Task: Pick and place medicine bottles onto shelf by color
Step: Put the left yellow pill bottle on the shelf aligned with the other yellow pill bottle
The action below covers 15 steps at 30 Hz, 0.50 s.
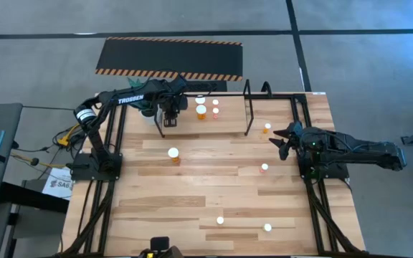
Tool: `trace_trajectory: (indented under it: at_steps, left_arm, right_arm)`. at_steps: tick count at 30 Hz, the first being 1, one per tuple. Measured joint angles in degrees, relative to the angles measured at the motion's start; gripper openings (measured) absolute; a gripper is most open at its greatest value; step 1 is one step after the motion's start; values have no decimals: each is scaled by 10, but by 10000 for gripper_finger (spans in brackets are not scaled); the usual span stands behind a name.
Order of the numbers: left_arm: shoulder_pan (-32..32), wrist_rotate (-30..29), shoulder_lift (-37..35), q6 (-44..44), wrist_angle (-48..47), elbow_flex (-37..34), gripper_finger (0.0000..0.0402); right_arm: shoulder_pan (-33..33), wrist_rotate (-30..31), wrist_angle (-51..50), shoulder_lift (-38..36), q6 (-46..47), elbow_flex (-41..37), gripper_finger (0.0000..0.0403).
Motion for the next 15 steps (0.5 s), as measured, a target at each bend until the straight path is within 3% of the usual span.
trace_trajectory:
  at_steps: [15]
  left_arm:
    - [1,2,-1,-6,-9,0,134]
  right_arm:
    - [0,0,0,0,0,0,225]
